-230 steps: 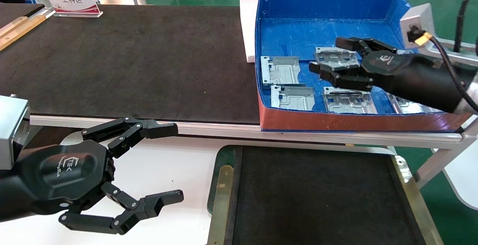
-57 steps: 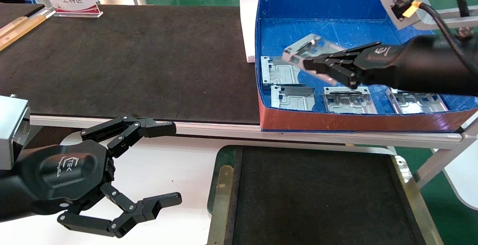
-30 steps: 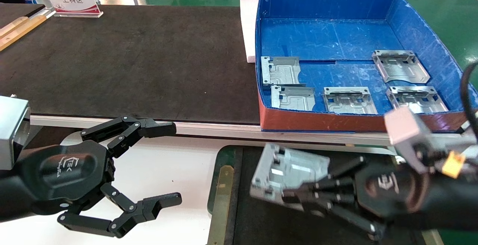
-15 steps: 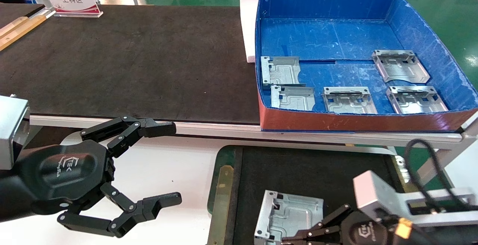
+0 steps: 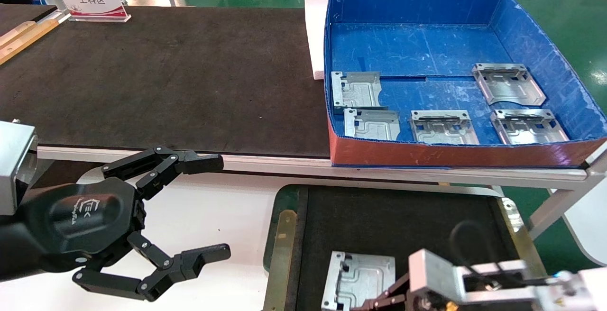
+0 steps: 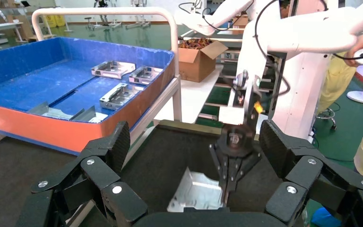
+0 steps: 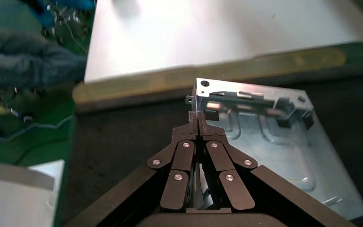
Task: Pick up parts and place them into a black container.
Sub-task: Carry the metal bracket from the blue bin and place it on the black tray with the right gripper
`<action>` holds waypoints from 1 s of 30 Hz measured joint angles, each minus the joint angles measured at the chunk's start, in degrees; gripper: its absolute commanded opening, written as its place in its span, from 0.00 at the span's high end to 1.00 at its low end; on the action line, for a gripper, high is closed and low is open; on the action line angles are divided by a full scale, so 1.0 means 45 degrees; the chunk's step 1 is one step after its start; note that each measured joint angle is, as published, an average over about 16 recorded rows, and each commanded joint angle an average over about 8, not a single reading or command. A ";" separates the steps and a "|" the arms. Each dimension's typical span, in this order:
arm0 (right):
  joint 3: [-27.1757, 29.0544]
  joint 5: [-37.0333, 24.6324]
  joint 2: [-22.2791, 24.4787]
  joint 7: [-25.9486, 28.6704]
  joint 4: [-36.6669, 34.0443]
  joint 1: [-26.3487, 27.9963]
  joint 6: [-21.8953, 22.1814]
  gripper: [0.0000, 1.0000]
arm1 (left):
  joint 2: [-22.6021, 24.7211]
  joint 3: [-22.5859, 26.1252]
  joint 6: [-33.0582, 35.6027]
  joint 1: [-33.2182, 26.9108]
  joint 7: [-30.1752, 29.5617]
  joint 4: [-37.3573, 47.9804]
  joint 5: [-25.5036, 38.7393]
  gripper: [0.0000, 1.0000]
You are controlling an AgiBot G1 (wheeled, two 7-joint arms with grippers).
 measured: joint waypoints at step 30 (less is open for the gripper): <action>-0.0478 -0.1825 -0.3801 -0.5627 -0.6423 0.1555 0.0930 1.00 | 0.0000 0.0000 0.0000 0.0000 0.0000 0.0000 0.0000 0.00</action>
